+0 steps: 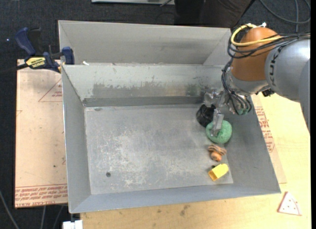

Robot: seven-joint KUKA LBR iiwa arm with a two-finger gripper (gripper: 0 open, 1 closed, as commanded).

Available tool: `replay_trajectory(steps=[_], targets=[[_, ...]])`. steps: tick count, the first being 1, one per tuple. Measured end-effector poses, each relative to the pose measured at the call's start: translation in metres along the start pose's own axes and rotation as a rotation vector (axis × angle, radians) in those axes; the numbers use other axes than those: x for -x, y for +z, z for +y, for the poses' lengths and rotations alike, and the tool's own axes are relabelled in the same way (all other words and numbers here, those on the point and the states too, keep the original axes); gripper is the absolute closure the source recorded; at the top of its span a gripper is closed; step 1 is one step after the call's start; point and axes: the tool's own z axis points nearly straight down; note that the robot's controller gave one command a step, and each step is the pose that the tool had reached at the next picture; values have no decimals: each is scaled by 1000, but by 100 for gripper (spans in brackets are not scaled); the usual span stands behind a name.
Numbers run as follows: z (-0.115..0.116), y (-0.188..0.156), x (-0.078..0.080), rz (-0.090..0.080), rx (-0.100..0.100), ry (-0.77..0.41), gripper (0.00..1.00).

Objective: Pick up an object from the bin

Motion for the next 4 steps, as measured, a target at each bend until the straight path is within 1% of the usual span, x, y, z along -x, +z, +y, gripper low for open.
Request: replay_trajectory(steps=[1,2,3,4], targets=[[0,-1,-1,-5,-1,-3,100],[6,-7,-7,-21,-8,-55,100],[-1,-9,-8,-14,-6,-74,0],[-8,-12,-7,-11,-4,-80,0]])
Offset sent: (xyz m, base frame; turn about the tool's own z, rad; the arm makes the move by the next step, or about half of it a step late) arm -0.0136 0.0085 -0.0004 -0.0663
